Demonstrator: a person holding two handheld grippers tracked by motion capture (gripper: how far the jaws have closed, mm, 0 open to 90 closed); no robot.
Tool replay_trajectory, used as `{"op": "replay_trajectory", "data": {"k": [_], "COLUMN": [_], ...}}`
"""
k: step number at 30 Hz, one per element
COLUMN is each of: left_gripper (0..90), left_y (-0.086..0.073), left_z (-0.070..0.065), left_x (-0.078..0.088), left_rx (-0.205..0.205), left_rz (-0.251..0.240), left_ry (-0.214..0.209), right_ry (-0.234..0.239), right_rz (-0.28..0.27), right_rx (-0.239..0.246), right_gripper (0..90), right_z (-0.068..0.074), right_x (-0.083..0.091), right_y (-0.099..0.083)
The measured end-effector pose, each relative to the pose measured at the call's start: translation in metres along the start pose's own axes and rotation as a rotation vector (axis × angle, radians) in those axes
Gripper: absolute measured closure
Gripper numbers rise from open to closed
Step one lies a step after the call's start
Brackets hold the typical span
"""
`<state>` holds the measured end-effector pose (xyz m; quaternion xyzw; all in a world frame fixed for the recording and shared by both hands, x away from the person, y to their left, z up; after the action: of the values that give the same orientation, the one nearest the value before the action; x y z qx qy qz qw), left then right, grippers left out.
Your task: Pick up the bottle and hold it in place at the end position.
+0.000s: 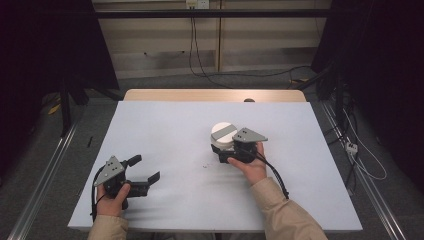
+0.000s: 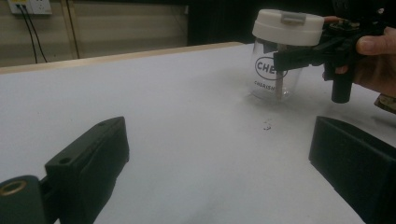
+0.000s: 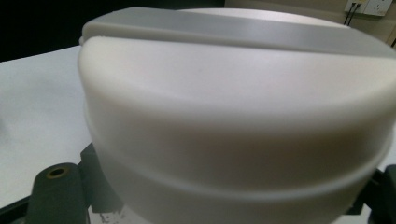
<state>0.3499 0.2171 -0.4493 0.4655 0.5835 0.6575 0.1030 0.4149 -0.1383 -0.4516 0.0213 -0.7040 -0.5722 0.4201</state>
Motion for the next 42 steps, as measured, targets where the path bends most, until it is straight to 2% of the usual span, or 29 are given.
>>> {"op": "replay_trajectory", "data": {"k": [12,42], "left_gripper": [4.7,4.7], "left_y": [0.000,-0.001], "left_z": [0.000,0.001], "left_x": [0.000,-0.001], "left_rx": [0.002,0.005], "left_rz": [-0.002,-0.003], "left_ry": [-0.004,-0.005], "right_ry": [0.012,0.026], "right_rz": [0.003,-0.005], "right_rx": [0.003,0.005], "right_gripper": [18.3,18.3], "right_z": [0.003,0.005], "right_x": [-0.011,-0.022], "right_y": [0.003,0.010]}}
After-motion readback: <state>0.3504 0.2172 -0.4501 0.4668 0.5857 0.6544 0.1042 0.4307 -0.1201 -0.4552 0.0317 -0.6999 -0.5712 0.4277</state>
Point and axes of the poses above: each handheld gripper's, and its own axes: x roughly backward along the jaws, y roughly out of its top, z roughly to its left, the point moved 2 cm from there along -x, roughly forward along the jaws, and after that the axes turned 15 degrees about z, right-handed, at the moved point
